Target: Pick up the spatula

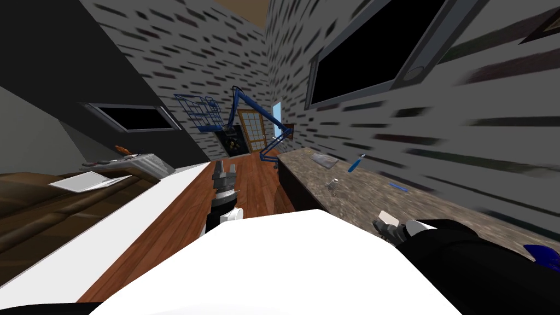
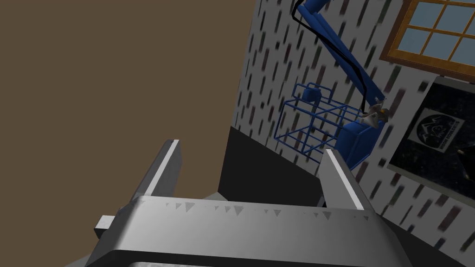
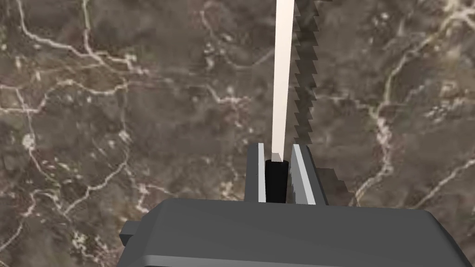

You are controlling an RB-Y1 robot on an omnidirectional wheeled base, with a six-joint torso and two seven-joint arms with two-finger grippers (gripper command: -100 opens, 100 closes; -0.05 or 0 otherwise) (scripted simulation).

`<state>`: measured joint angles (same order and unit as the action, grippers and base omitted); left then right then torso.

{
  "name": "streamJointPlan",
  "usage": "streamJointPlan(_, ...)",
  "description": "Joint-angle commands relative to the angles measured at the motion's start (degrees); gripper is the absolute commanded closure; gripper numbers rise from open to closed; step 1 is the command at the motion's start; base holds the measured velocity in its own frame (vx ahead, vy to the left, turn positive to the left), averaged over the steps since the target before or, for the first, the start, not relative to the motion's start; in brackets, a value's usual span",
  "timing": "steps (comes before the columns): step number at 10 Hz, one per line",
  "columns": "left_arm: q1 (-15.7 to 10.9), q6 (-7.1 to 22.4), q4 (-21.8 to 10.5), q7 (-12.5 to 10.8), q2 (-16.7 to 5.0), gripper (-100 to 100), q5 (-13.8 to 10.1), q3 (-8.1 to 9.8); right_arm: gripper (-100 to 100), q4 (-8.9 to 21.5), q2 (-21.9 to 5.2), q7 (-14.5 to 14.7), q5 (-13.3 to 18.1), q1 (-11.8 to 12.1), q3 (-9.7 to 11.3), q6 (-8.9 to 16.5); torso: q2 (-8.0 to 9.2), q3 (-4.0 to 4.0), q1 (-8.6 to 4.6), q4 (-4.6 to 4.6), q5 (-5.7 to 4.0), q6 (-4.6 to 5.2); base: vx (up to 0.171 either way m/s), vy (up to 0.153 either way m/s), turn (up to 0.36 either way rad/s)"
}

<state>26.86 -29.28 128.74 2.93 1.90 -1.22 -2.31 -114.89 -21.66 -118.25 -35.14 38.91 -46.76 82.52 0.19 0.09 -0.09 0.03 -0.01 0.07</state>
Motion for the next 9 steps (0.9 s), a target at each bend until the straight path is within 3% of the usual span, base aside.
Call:
streamJointPlan(1, 0.0, 0.0, 0.0, 0.0, 0.0, 0, 0.0, 0.0, 100, -2.0, 1.5, 0.5, 1.8, -1.6, 0.0, 2.4, 0.0, 0.0, 0.0, 0.0, 0.0, 0.0, -0.022, -0.046, -0.059)
streamJointPlan(7, 0.0, 0.0, 0.0, 0.0, 0.0, 0, 0.0, 0.0, 100, -9.8, 6.4, 1.8, 7.5, -7.3, -0.8, 11.0, 0.01, 0.01, 0.03, 0.0, 0.0, 0.02, -0.019, -0.035, -0.069)
streamJointPlan(8, 0.0, 0.0, 0.0, 0.0, 0.0, 0, 0.0, 0.0, 100, -8.9, 5.9, 1.8, 6.7, -6.6, -0.8, 9.7, 0.01, 0.01, 0.04, 0.0, 0.0, 0.03, -0.006, -0.014, -0.008)
streamJointPlan(9, 0.0, 0.0, 0.0, 0.0, 0.0, 0, 0.0, -0.01, 0, -9.0, 6.0, 1.9, 6.8, -6.7, -0.9, 10.0, -0.02, -0.01, 0.08, -0.01, 0.0, 0.02, 0.0, 0.0, 0.0)
